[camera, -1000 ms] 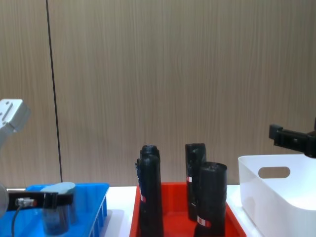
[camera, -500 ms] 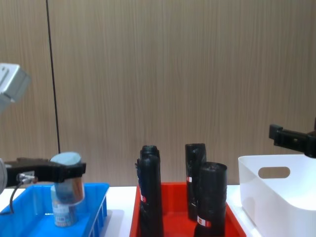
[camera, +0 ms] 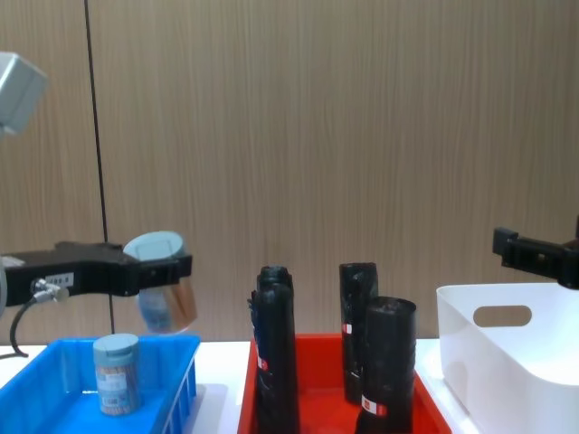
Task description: Pick the cotton swabs from the blue box and place them into the white box.
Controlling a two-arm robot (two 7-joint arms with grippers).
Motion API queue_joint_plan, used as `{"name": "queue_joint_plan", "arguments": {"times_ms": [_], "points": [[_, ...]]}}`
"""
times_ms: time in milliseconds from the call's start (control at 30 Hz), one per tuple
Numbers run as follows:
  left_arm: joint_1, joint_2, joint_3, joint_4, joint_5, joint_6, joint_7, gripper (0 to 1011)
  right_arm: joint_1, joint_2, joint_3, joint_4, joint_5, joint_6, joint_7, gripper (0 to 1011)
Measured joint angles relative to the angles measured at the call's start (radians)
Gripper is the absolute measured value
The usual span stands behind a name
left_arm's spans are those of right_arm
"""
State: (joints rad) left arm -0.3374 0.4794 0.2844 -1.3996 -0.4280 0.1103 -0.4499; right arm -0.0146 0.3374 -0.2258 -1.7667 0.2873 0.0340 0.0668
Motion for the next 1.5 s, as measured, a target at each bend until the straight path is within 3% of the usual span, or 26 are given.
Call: {"name": "queue_joint_plan", "arguments": {"times_ms": [533,1233,1500], "points": [[-0.008,0.016,-0.002,-0.019,-0.058,-0.057,-0.247,672,0.0,0.0,0.0,0.0,0.0,0.0,0.0,1002],[-0.074,-0.009,0.029,0.074,-0.117,-0.089,-0.6,672,0.0,0.0,0.0,0.0,0.0,0.0,0.0,1002],[-0.086,-0.012,0.037,0.092,-0.122,-0.088,-0.665,672,0.0,0.0,0.0,0.0,0.0,0.0,0.0,1001]]}}
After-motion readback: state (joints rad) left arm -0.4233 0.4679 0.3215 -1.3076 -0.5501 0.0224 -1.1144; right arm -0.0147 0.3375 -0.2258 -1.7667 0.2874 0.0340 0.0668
